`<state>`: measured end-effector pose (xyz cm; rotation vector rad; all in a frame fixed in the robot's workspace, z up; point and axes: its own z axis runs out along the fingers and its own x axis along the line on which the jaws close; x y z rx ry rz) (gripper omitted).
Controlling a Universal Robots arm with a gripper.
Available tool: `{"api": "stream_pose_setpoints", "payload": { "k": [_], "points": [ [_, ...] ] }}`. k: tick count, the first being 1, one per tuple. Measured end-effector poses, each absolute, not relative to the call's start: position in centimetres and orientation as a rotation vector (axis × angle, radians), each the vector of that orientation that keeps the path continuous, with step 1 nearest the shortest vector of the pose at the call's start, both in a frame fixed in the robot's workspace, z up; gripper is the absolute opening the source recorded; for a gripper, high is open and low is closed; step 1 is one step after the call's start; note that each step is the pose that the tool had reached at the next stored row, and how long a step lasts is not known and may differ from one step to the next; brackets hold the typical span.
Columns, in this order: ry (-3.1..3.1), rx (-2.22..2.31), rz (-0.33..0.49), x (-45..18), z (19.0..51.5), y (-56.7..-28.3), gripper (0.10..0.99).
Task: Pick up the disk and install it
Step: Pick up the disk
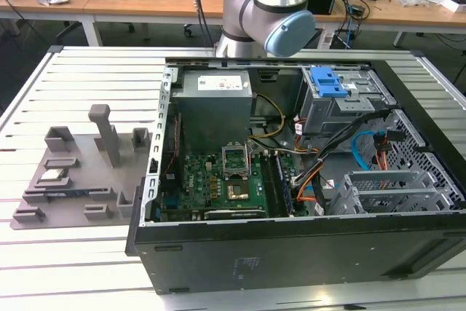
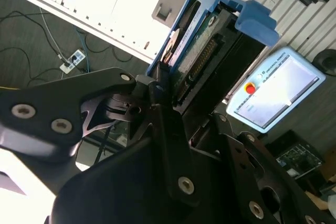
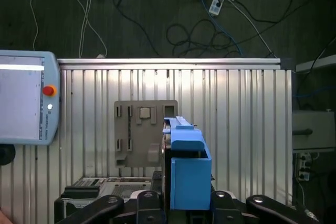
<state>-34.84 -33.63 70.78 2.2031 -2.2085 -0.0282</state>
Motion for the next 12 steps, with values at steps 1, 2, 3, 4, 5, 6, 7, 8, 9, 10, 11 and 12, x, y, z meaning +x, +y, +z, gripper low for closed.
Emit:
{"api": "stream_pose_setpoints", "payload": {
  "k": [1,2,3,4,5,6,7,8,9,10,11,12],
  "points": [
    [-2.207,2.202,-0.028,-34.0,70.6,-33.6,0.361],
    [-2.206,2.201,-0.028,-33.6,70.6,-33.6,0.361],
    [-2.206,2.200,-0.029,-33.1,70.4,-33.6,0.361],
    [-2.204,2.199,-0.030,-32.3,70.2,-33.6,0.361],
    [-2.203,2.198,-0.032,-31.7,70.0,-33.6,0.361],
    [-2.203,2.197,-0.032,-31.2,69.9,-33.6,0.361],
    [-2.202,2.196,-0.033,-30.5,69.6,-33.6,0.361],
    [-2.202,2.196,-0.033,-30.0,69.4,-33.6,0.361],
    [-2.201,2.195,-0.033,-29.5,69.2,-33.6,0.361],
    [-2.200,2.195,-0.033,-28.6,68.9,-33.6,0.361],
    [-2.200,2.194,-0.033,-27.8,68.6,-33.6,0.361],
    [-2.199,2.193,-0.033,-27.1,68.3,-33.6,0.361]
  ]
}}
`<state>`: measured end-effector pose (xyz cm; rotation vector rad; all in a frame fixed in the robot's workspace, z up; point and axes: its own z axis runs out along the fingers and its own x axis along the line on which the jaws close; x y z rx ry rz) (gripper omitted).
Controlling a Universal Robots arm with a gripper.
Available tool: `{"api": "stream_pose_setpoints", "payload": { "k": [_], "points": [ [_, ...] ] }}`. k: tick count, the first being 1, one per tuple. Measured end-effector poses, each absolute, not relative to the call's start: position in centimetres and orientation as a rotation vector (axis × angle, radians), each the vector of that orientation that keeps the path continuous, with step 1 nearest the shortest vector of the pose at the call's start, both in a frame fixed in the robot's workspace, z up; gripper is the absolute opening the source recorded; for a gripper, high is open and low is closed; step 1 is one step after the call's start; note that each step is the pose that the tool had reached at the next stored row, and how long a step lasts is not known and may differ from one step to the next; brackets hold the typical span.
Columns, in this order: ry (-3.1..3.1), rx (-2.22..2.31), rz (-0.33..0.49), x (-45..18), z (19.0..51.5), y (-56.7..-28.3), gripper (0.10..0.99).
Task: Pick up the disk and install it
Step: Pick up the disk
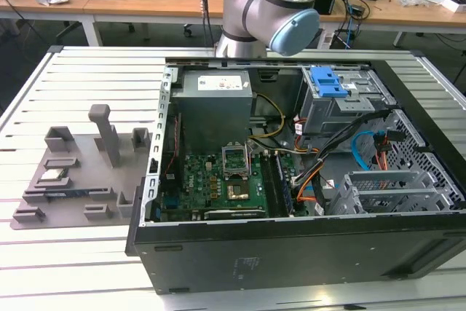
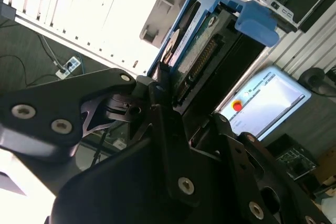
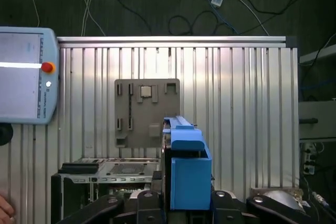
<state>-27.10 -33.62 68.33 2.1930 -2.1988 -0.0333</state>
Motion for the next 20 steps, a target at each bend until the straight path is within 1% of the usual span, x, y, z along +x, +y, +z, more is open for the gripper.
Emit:
{"api": "stream_pose_setpoints", "payload": {
  "k": [20],
  "points": [
    [-2.192,2.186,-0.028,-18.8,64.5,-33.6,0.361]
  ]
}}
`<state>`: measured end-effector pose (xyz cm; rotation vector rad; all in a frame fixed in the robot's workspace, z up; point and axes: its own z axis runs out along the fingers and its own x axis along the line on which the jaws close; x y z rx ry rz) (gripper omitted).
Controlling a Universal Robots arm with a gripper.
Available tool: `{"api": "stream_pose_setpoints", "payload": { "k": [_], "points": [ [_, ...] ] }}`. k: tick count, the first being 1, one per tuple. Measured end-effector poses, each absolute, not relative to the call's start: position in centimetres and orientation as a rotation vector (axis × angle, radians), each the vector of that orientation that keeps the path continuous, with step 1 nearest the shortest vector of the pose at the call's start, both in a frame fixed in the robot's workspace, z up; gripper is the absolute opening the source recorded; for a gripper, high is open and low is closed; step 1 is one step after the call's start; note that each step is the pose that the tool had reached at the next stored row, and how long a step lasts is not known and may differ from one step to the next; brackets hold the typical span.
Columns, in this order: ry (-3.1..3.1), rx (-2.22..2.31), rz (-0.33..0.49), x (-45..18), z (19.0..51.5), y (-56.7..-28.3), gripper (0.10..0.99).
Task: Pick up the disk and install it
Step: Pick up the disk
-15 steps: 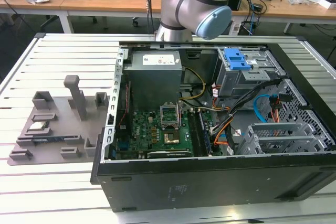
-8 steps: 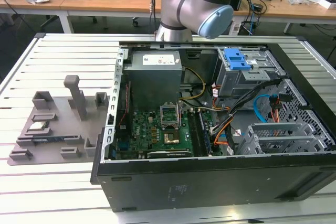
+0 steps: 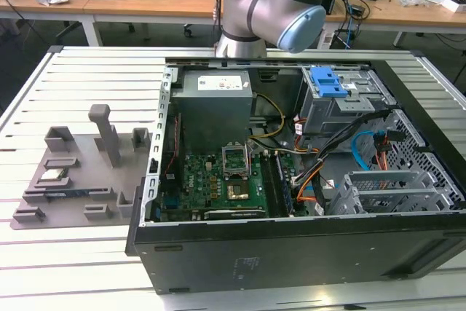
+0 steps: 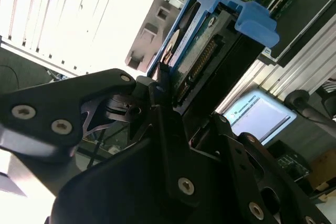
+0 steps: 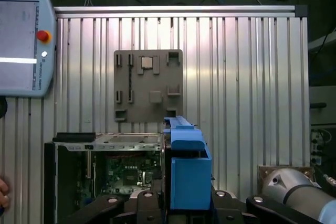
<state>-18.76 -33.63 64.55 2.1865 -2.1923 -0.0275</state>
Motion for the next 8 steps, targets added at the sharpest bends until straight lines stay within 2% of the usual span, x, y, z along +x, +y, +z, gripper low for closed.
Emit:
{"api": "stream_pose_setpoints", "payload": {
  "k": [8],
  "points": [
    [-2.191,2.185,-0.027,-16.3,63.2,-33.6,0.361]
  ]
}}
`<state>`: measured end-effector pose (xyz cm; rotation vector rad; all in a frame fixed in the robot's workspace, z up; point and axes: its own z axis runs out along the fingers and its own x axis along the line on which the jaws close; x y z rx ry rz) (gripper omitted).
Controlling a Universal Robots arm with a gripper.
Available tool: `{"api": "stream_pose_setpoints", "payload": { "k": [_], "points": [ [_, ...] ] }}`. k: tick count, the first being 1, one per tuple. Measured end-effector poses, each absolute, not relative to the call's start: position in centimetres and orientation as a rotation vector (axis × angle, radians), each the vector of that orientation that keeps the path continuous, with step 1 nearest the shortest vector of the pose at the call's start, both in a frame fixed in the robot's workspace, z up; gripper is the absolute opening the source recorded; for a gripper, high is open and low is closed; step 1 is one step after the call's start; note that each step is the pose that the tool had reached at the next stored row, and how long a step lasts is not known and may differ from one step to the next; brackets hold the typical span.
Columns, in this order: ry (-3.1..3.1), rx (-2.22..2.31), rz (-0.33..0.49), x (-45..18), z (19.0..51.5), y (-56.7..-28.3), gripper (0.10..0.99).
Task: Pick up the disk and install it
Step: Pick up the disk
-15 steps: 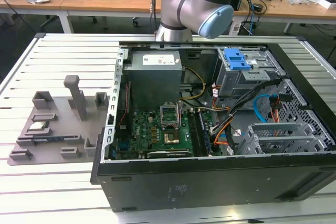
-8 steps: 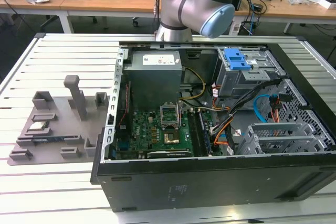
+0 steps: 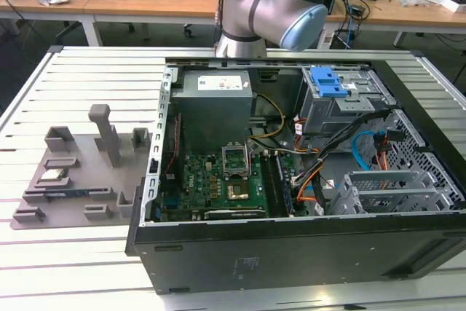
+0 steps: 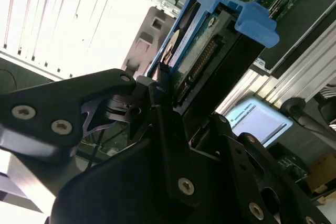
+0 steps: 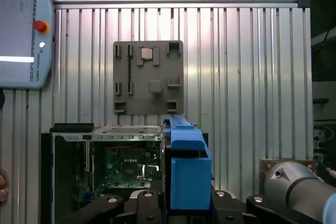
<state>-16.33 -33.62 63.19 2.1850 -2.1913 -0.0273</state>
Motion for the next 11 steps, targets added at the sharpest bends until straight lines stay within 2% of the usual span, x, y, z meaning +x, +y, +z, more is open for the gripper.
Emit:
{"api": "stream_pose_setpoints", "payload": {
  "k": [11],
  "points": [
    [-2.188,2.182,-0.027,-12.7,60.8,-33.6,0.361]
  ]
}}
